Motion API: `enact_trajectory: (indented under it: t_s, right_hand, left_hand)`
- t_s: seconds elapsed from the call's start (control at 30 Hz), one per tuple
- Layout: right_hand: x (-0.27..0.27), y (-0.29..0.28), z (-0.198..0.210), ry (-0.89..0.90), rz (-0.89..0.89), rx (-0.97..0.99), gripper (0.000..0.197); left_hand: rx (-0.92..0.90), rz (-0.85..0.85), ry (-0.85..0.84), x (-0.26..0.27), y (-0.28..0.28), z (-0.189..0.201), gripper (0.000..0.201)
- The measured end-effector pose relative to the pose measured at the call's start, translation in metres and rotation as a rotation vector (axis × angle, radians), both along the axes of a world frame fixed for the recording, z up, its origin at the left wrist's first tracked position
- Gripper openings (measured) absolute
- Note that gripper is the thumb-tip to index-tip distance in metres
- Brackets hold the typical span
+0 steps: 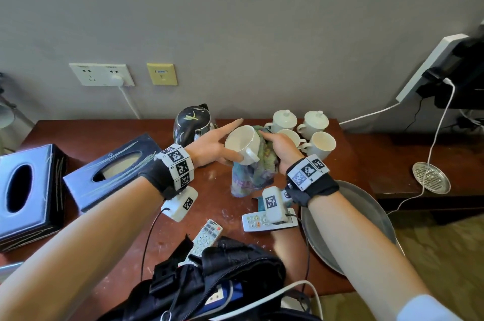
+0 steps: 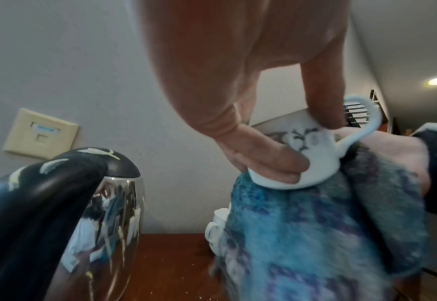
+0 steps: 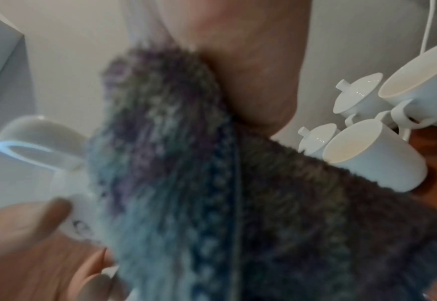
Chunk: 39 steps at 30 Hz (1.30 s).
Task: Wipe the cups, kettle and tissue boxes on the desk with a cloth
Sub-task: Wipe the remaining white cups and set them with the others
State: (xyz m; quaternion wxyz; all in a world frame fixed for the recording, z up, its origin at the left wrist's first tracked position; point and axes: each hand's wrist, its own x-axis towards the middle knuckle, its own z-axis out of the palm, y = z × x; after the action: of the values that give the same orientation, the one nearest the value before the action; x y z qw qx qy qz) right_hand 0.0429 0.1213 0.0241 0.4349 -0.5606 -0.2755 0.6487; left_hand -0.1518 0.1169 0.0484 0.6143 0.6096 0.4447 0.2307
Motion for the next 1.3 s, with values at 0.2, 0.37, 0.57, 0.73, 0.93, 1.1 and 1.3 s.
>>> enact_trajectory:
  t_s: [0.2, 0.37, 0.57, 0.73, 0.93, 1.1, 1.3]
  right_hand:
    - [0.0, -0.008, 0.0, 0.181, -0.059, -0.006, 0.034]
    - [-0.02, -0.011, -0.001, 0.304, -0.139, 0.121, 0.039]
    - [-0.028, -0.005, 0.008, 0.321, -0.132, 0.127, 0.044]
    - [-0.034, -0.01, 0.005, 0.24, -0.142, 0.185, 0.044]
    - [-0.046, -0.034, -0.003, -0.257, -0.065, 0.558, 0.047]
    - [-0.042, -0.037, -0.004, -0.333, -0.009, 0.673, 0.043]
    - [-0.039, -0.024, 0.006, 0.025, -0.206, 0.556, 0.029]
  left_hand:
    - [0.128, 0.116, 0.134, 0.0, 0.003, 0.006, 0.067]
    - [-0.027, 0.304, -0.074, 0.008, 0.002, -0.001, 0.059]
    - [-0.073, 0.219, -0.182, 0.007, -0.005, 0.001, 0.065]
    - [-0.012, 0.333, -0.147, 0.009, -0.005, 0.002, 0.06]
    - [-0.04, 0.476, -0.201, 0.013, -0.005, 0.004, 0.026]
    - [-0.043, 0.447, -0.189, 0.014, -0.01, 0.0, 0.023]
    - [0.082, 0.399, -0.148, 0.022, -0.016, -0.002, 0.054]
